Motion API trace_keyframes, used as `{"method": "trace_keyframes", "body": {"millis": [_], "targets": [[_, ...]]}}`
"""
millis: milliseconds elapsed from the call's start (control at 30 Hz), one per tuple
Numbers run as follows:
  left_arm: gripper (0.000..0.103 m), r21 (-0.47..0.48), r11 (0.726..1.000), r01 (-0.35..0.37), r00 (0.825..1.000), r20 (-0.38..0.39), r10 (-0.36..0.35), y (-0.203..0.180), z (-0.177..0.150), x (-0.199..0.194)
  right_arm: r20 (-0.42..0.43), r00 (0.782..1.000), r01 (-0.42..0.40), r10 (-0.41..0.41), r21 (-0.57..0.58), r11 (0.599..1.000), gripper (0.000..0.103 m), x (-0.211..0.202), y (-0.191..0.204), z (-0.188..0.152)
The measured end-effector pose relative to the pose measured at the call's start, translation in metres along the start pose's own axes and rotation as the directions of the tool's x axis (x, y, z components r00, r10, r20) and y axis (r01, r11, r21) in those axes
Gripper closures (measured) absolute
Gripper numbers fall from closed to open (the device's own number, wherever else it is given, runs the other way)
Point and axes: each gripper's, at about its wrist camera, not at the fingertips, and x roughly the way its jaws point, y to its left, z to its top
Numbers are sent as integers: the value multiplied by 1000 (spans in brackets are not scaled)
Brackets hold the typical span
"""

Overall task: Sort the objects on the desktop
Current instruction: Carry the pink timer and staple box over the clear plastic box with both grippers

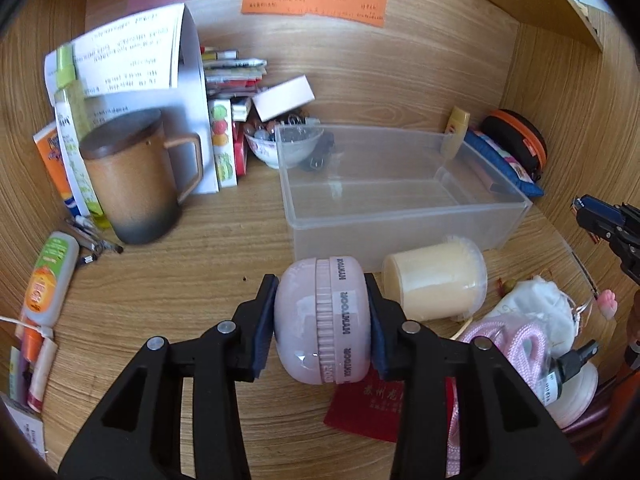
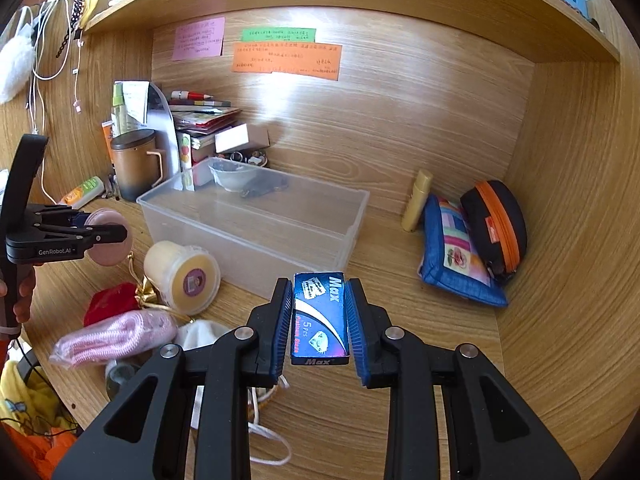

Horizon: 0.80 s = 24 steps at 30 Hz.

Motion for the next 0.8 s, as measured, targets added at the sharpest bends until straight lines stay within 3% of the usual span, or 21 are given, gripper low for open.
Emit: {"method": "trace_keyframes", "body": {"millis": [367,800], "targets": [[63,35,999,8,996,84,-11,-9,34,-25,26,999,-41,41,-7,999,78,5,7,24],[63,75,996,43,994,102,-51,-22,64,-18,17,996,-85,85,-6,996,78,36,6,48]]}}
